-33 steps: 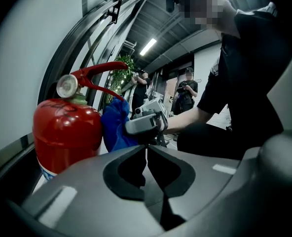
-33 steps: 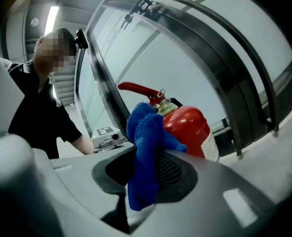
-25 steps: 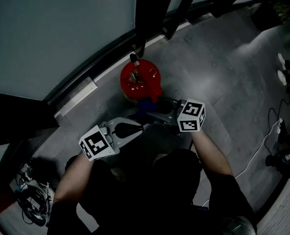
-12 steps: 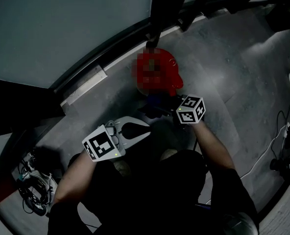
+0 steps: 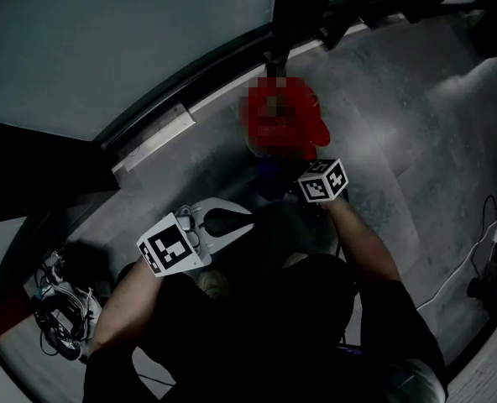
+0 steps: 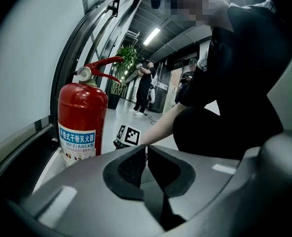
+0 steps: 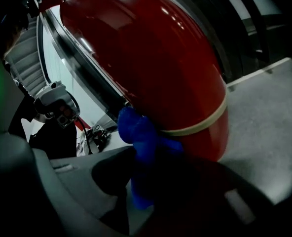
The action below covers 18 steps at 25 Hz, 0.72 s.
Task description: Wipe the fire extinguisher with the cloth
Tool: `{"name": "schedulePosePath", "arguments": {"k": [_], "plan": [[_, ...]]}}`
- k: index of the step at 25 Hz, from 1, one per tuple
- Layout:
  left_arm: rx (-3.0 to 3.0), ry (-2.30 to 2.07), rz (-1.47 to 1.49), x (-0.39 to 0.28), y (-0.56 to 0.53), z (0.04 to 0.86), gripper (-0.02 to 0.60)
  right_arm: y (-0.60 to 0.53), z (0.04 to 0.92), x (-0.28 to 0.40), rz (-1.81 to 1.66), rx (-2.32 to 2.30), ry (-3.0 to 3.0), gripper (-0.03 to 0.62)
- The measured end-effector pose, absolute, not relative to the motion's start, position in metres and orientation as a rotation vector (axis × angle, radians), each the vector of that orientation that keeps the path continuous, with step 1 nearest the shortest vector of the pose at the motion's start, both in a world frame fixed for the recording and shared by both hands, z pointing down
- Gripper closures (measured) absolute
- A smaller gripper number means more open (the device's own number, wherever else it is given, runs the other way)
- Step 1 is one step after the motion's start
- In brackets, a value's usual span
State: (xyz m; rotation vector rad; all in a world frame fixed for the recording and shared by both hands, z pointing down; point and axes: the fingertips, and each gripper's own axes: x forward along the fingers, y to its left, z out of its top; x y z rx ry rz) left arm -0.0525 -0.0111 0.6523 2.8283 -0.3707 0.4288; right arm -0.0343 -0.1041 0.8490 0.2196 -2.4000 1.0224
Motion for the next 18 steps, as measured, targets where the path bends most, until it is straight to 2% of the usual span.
{"name": "schedulePosePath", "arguments": {"k": [13,18], "plan": [[2.813,-0.424,0.415,-0.065,-0.006,0.647,0.558,-0.113,0.918,-0.039,1.007,0.494,-2.204,0.487],[2.825,-0.413,0.401,-0.063,-0.010,0.648,0.558,-0.095,0.896,-0.043,1.101,0.391,-2.247,0.487]]}}
